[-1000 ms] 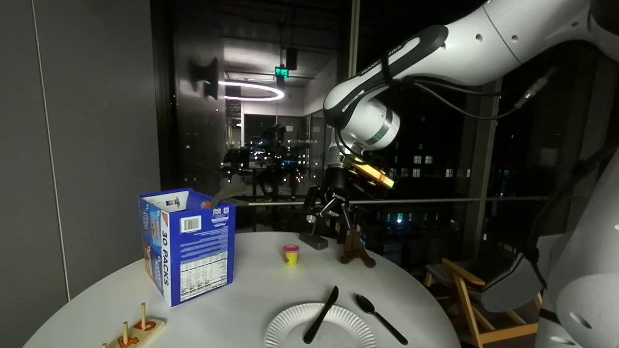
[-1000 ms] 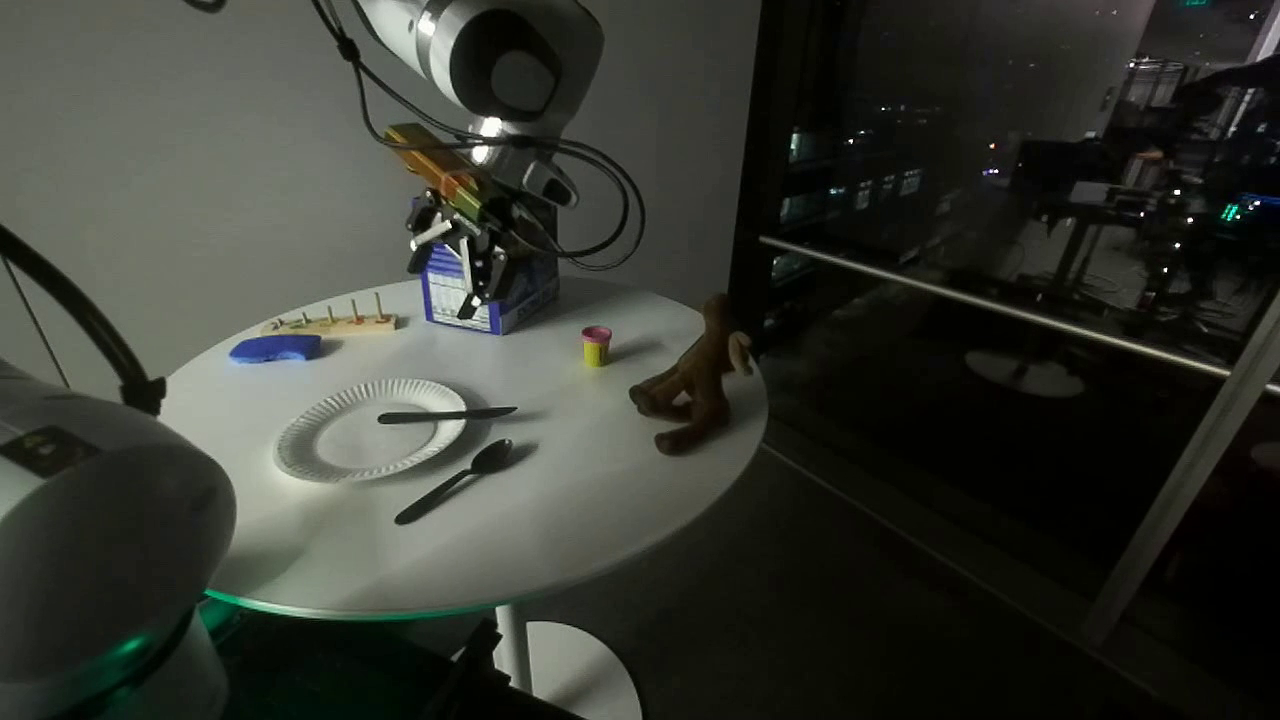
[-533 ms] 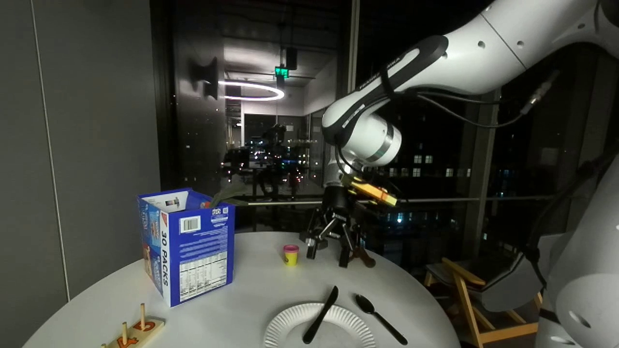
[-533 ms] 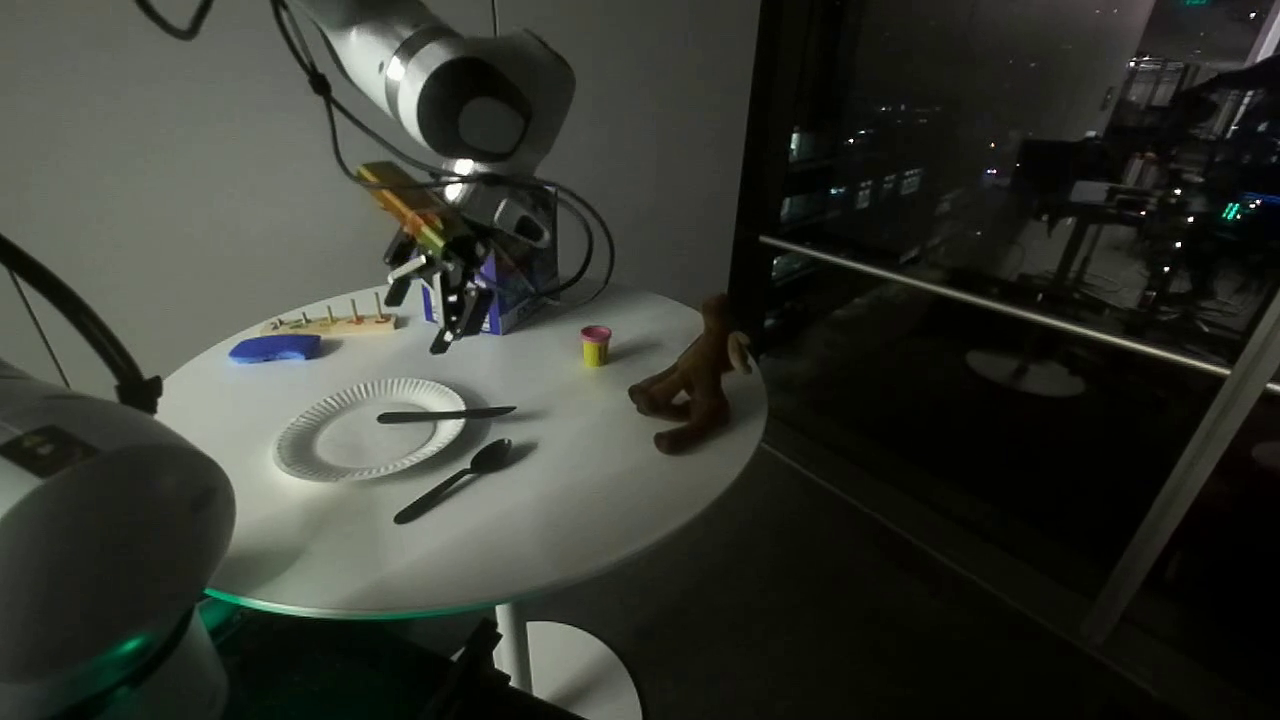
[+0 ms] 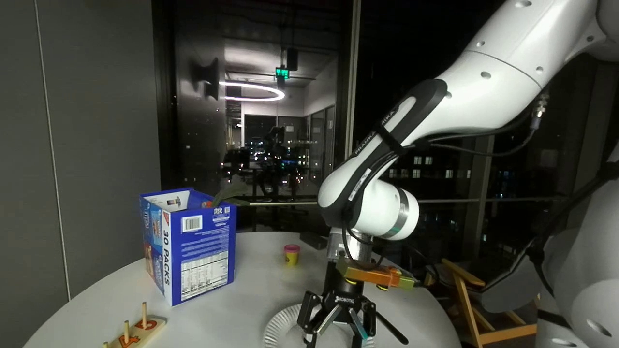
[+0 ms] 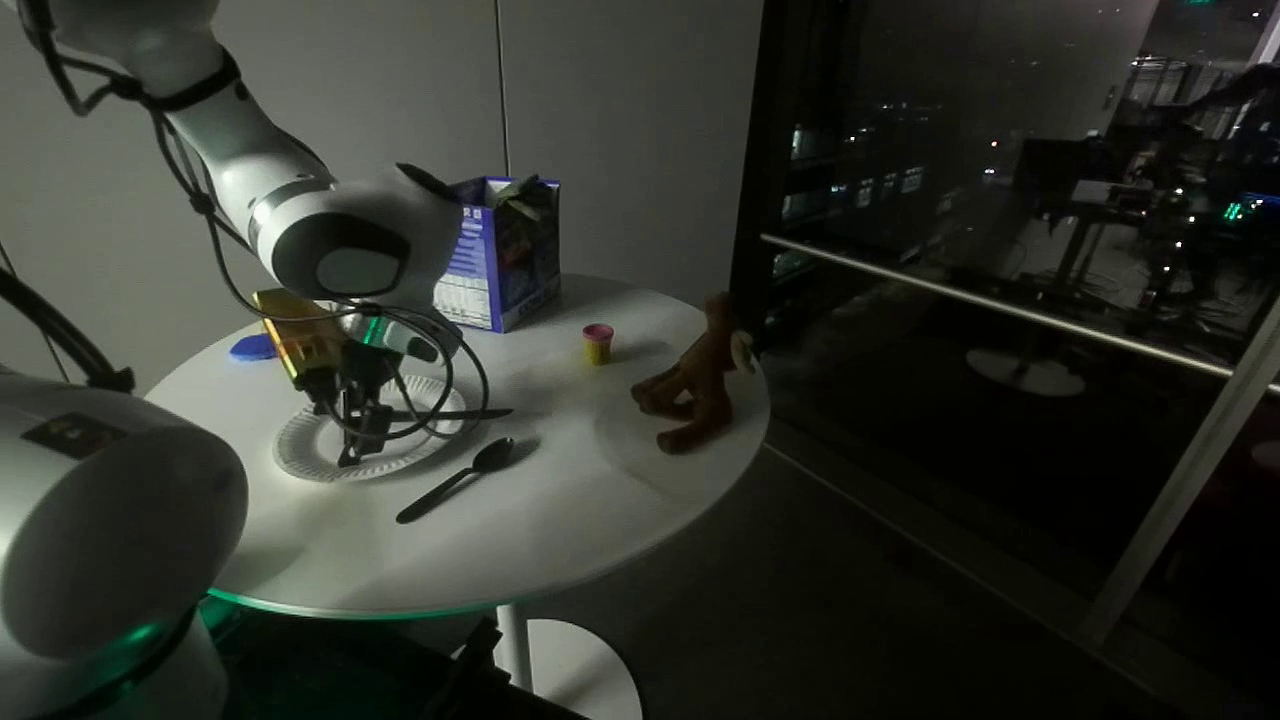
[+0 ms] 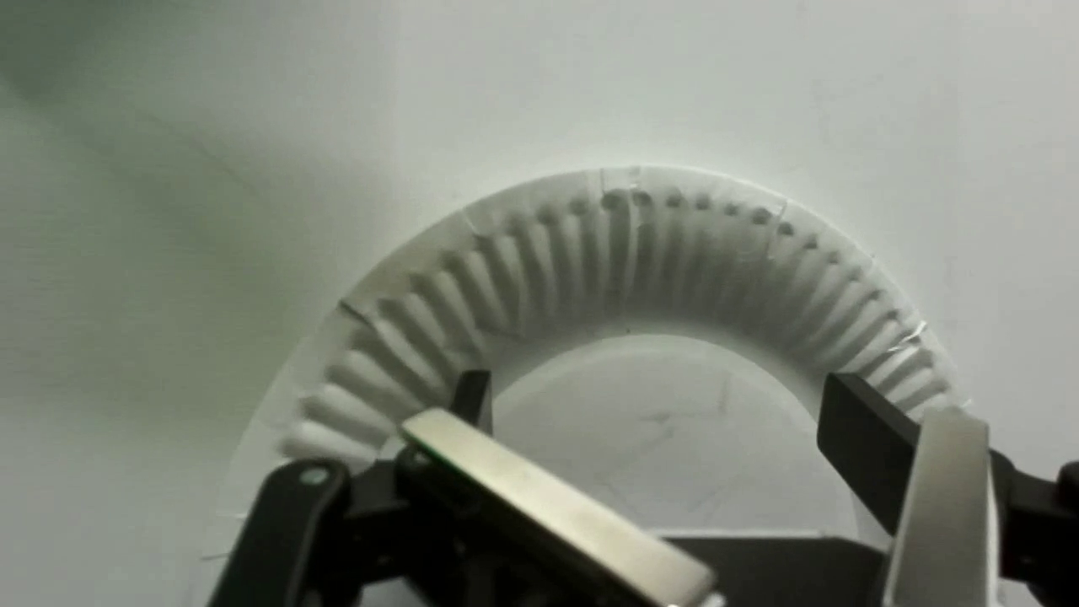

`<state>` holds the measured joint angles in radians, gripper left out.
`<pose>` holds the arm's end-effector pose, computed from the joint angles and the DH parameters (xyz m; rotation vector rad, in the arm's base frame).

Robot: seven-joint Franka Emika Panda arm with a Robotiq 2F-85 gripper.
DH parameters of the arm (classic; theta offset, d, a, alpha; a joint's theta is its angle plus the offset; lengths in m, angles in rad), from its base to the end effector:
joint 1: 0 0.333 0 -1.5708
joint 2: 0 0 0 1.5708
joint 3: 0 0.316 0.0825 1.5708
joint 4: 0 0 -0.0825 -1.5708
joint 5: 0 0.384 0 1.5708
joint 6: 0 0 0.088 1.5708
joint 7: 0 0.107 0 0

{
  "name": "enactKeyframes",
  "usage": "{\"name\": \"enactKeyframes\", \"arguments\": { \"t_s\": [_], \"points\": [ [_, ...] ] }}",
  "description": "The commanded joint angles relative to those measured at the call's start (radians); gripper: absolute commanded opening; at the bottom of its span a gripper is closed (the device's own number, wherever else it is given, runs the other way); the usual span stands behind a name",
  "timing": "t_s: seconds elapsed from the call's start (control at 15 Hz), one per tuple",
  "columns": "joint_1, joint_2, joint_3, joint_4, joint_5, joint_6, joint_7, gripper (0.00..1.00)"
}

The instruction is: Remove the spoon and knife from the white plate then place the radish from the blue box on the plate.

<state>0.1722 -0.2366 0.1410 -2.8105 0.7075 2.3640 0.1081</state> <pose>0.3300 0.1113 0.2577 -2.7153 0.5023 0.3802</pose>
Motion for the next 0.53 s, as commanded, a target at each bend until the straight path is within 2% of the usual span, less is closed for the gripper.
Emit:
{"name": "enactKeyframes", "arguments": {
  "t_s": [0.0,0.33,0.47],
  "points": [
    [-0.003,0.001,-0.005,0.008,-0.004,-0.004,0.002,1.00],
    [-0.012,0.002,-0.017,0.012,-0.005,-0.008,0.000,1.00],
    [-0.017,-0.004,-0.005,0.015,-0.005,0.068,0.032,1.00]
  ]
}}
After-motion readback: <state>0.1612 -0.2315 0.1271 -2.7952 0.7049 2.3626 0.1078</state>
